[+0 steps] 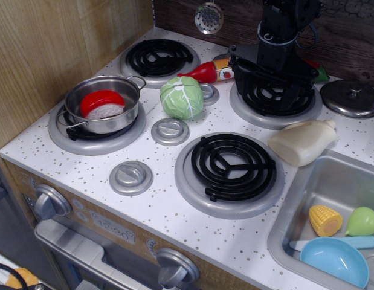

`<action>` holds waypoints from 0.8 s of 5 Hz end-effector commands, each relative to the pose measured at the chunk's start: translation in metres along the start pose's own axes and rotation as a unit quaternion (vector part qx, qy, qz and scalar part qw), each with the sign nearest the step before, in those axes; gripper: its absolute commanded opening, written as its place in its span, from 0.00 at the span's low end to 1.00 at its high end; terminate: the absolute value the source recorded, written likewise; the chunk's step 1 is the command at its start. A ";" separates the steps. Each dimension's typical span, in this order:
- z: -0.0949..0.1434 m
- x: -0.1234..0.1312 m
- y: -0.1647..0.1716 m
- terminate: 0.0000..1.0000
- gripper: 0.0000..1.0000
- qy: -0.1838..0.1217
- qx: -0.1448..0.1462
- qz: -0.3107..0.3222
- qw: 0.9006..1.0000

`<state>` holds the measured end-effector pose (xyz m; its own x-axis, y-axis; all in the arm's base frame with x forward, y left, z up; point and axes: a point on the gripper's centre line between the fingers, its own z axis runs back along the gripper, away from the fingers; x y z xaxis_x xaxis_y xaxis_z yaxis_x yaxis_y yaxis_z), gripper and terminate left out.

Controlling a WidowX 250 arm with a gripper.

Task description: Take sushi out of pan

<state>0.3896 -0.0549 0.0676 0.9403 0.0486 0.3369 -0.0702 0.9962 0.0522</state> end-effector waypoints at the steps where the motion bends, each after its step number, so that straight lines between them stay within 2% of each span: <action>1: 0.000 0.000 0.000 0.00 1.00 0.000 0.000 0.000 1.000; 2: 0.027 -0.010 0.033 0.00 1.00 -0.009 0.053 -0.069 0.996; 3: 0.050 -0.027 0.072 0.00 1.00 -0.010 0.114 -0.133 0.985; 4: 0.059 -0.043 0.121 0.00 1.00 0.013 0.102 -0.224 0.969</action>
<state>0.3131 0.0758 0.1000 0.8786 -0.4497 0.1608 0.3693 0.8533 0.3680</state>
